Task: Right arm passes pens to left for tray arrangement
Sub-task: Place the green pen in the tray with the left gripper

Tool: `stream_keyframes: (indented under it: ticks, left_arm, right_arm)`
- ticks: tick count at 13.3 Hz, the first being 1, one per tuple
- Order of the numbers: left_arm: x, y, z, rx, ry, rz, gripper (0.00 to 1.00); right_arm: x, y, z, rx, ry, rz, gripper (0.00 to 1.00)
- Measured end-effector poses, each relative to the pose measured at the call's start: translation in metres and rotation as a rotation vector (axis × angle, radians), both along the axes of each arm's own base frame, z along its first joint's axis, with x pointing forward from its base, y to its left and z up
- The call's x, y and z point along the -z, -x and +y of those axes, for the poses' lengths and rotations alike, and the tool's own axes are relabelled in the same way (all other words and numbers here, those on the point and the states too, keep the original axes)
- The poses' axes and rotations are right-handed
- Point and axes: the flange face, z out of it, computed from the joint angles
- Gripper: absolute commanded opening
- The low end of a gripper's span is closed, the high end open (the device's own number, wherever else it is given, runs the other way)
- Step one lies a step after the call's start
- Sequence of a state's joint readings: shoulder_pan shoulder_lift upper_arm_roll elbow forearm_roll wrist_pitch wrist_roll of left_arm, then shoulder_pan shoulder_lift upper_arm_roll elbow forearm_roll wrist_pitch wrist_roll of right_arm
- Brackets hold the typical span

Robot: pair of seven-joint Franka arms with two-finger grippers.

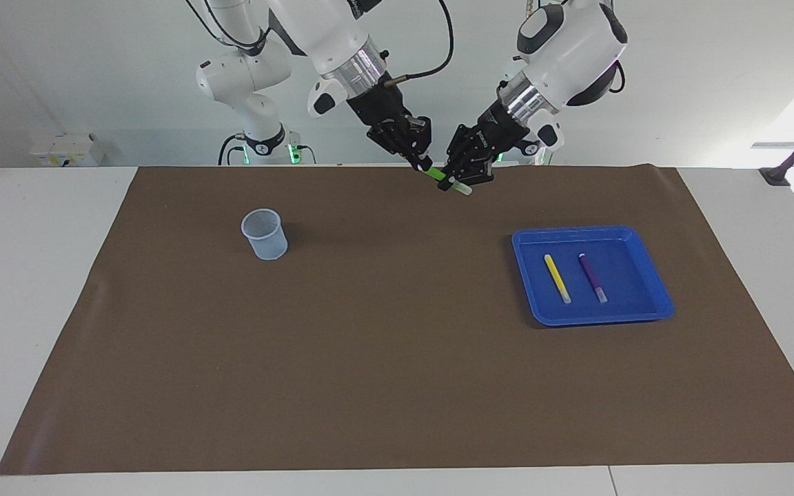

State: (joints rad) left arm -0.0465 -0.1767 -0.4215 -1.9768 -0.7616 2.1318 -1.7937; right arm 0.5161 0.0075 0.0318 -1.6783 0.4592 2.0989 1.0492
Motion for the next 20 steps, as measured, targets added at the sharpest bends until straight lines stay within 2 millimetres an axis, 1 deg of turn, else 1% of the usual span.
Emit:
stream_keyframes:
  ticks: [1,2,3,6,8,10,11,12,13,14,16,17,18,19,20]
  left_arm:
    - [0.000,0.000,0.000,0.003,0.000,-0.003,0.00]
    - [0.000,0.000,0.000,0.005,0.000,-0.006,0.00]
    - [0.000,0.000,0.000,0.006,0.000,-0.007,0.00]
    - [-0.001,-0.001,0.001,0.015,-0.001,-0.017,0.00]
    - [-0.001,-0.001,0.002,0.015,-0.001,-0.018,0.00]
    - [-0.002,-0.003,0.004,0.021,-0.001,-0.038,0.00]
    - [-0.002,-0.006,0.009,0.034,-0.004,-0.064,0.00]
    - [-0.001,-0.012,0.020,0.055,-0.012,-0.098,0.00]
    - [0.002,-0.020,0.037,0.085,-0.025,-0.132,0.00]
    - [0.008,-0.028,0.059,0.131,-0.043,-0.158,0.00]
    - [0.022,-0.041,0.113,0.251,-0.079,-0.218,0.00]
    - [0.030,-0.045,0.139,0.322,-0.115,-0.251,0.00]
    - [0.042,-0.047,0.161,0.407,-0.172,-0.277,0.00]
    - [0.056,-0.048,0.179,0.500,-0.224,-0.304,0.00]
    - [0.073,-0.050,0.199,0.600,-0.265,-0.333,0.00]
  right_arm:
    - [0.000,0.000,0.000,0.000,0.000,0.000,0.00]
    - [0.000,0.000,0.000,0.000,-0.001,0.000,0.43]
    - [0.000,0.000,0.000,0.000,-0.001,0.000,0.99]
    - [0.000,-0.004,-0.007,0.011,0.001,0.000,1.00]
    - [0.003,-0.011,-0.020,0.007,0.015,0.007,1.00]
    - [0.006,-0.019,-0.046,-0.009,0.045,0.028,1.00]
    - [0.007,-0.022,-0.063,-0.025,0.074,0.039,1.00]
    - [0.009,-0.025,-0.085,-0.058,0.115,0.046,1.00]
    - [0.011,-0.029,-0.109,-0.099,0.161,0.048,1.00]
    - [0.015,-0.033,-0.134,-0.142,0.205,0.051,1.00]
    - [0.023,-0.039,-0.185,-0.230,0.295,0.054,1.00]
    - [0.027,-0.039,-0.207,-0.289,0.352,0.057,1.00]
    - [0.031,-0.038,-0.226,-0.353,0.412,0.062,1.00]
    - [0.033,-0.037,-0.242,-0.411,0.464,0.070,1.00]
    - [0.034,-0.036,-0.260,-0.465,0.501,0.075,1.00]
